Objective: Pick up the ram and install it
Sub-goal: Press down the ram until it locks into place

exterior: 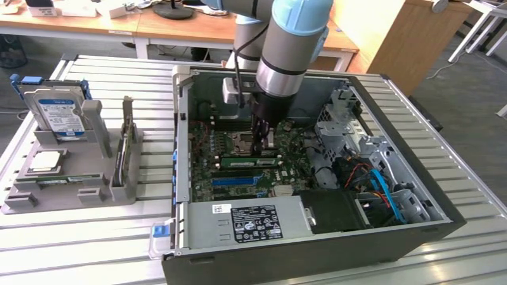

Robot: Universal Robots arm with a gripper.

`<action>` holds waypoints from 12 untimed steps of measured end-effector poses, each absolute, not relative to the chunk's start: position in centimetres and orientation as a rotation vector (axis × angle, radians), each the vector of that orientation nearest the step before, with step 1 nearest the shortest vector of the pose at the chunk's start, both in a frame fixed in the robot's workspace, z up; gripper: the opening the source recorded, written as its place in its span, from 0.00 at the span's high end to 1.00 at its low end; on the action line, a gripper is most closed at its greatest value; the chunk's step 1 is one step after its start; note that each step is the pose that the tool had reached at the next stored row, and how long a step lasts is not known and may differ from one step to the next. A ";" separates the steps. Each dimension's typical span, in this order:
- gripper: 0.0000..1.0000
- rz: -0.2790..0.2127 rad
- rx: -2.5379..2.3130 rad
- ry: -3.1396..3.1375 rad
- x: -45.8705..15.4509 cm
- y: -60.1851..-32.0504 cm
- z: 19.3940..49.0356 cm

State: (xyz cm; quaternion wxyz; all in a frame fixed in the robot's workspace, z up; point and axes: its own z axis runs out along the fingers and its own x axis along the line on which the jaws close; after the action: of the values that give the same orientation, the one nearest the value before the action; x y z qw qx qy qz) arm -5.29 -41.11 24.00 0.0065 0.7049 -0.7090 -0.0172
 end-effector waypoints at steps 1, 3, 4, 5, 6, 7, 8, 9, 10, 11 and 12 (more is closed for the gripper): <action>0.89 -0.054 2.205 -2.218 -5.5 -41.1 24.0; 0.89 -0.054 2.205 -2.218 -5.7 -41.1 24.0; 0.89 -0.054 2.205 -2.218 -5.9 -41.1 24.0; 0.89 -0.054 2.205 -2.218 -6.1 -41.1 24.0; 0.89 -0.054 2.206 -2.218 -6.2 -41.1 24.0; 0.89 -0.054 2.205 -2.218 -6.4 -41.1 24.0; 0.89 -0.054 2.205 -2.218 -6.6 -41.1 24.0; 0.89 -0.054 2.205 -2.218 -6.7 -41.1 24.0; 0.89 -0.054 2.205 -2.218 -6.9 -41.1 24.0; 0.89 -0.054 2.205 -2.218 -7.0 -41.1 24.0; 0.89 -0.054 2.205 -2.218 -7.2 -41.1 24.0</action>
State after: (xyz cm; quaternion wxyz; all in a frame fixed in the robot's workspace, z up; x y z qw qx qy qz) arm -7.18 -41.07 24.00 0.0066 0.7049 -0.7090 -0.0172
